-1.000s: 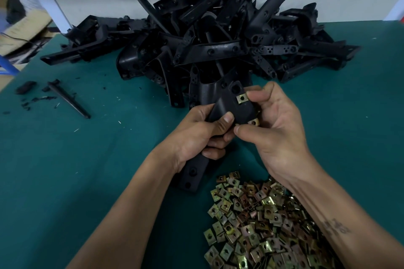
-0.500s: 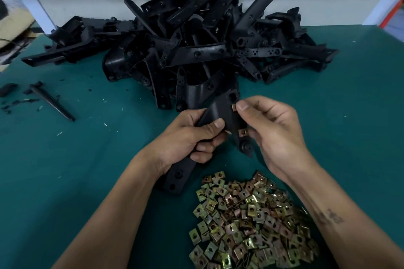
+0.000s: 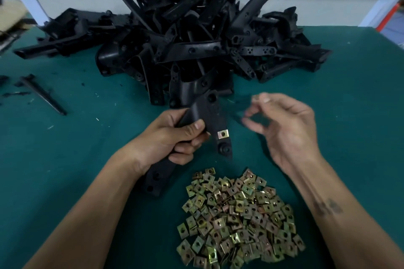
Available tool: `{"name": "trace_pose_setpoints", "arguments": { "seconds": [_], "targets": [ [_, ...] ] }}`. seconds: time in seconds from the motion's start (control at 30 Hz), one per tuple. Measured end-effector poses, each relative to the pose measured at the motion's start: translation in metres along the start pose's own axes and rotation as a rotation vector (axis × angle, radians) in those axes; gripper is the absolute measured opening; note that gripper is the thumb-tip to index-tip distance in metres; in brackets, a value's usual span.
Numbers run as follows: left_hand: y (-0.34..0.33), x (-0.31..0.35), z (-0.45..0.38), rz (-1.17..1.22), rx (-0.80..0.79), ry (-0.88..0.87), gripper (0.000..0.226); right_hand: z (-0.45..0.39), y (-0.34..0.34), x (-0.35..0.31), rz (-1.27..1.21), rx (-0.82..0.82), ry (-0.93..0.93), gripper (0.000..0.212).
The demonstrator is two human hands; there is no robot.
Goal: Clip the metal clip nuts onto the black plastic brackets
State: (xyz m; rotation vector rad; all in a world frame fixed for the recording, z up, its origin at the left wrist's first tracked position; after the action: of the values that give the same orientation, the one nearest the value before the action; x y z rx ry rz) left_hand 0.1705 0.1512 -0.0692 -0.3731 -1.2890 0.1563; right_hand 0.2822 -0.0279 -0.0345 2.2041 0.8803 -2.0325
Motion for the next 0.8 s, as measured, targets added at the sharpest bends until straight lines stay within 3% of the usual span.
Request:
{"name": "trace_pose_setpoints", "arguments": {
  "seconds": [0.13,0.4,0.5,0.6,0.8],
  "targets": [
    [-0.004,0.001,-0.003,-0.025,-0.007,0.011,0.017,0.013,-0.033,0.017,-0.026,-0.148,-0.025,0.006],
    [-0.007,0.003,-0.004,-0.025,0.018,0.019,0.032,0.014,-0.038,0.020,0.008,-0.071,0.025,0.012],
    [-0.008,0.003,-0.004,-0.019,0.023,0.030,0.034,0.014,-0.039,0.017,0.011,-0.105,0.023,0.008],
    [-0.009,0.004,-0.004,-0.032,0.022,0.037,0.021,0.013,-0.038,0.013,0.050,-0.146,0.048,0.009],
    [-0.010,0.004,-0.004,-0.037,0.045,0.044,0.029,0.013,-0.040,0.012,0.140,-0.178,0.134,0.017]
  ]
}}
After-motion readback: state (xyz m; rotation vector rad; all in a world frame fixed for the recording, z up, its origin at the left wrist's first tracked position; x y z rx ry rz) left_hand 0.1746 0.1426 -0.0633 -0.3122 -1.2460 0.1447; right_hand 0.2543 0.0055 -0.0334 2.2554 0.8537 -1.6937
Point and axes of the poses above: each hand's wrist, its own z-axis away from the middle knuckle, its own y-axis out of the back of the hand, x = y × z, the point moved 5 cm from there along -z, towards the middle knuckle, and after that the axes turned 10 degrees about y, right-handed, at the moved point
